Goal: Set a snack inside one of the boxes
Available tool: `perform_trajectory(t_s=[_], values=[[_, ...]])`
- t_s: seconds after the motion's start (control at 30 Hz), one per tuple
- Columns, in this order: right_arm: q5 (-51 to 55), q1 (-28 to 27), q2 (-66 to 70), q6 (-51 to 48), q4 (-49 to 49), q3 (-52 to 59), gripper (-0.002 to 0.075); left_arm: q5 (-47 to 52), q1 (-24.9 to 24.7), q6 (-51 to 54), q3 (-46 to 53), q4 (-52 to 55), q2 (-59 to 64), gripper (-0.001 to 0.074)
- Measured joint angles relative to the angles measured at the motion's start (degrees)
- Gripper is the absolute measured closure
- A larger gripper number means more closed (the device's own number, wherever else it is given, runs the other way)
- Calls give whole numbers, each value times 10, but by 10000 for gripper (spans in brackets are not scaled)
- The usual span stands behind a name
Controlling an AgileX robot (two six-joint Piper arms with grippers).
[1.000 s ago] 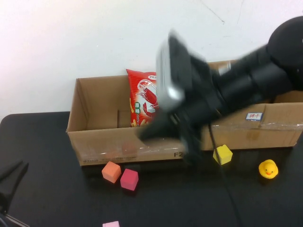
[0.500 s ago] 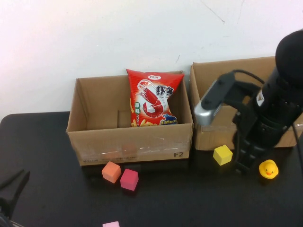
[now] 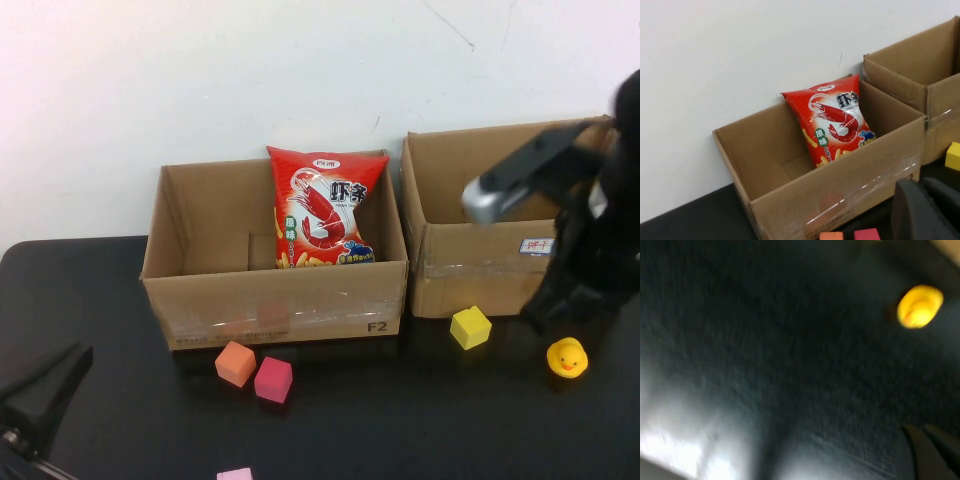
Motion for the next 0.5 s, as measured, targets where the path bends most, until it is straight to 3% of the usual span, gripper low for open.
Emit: perform_trajectory(t_s=[0.2,0.5], values=[[-13,0,-76,117,-63,1,727,1,0,-15,0,-5,0,736],[-52,0,-256,189,-176,93,727,2,0,-17,5,-28,0,736]])
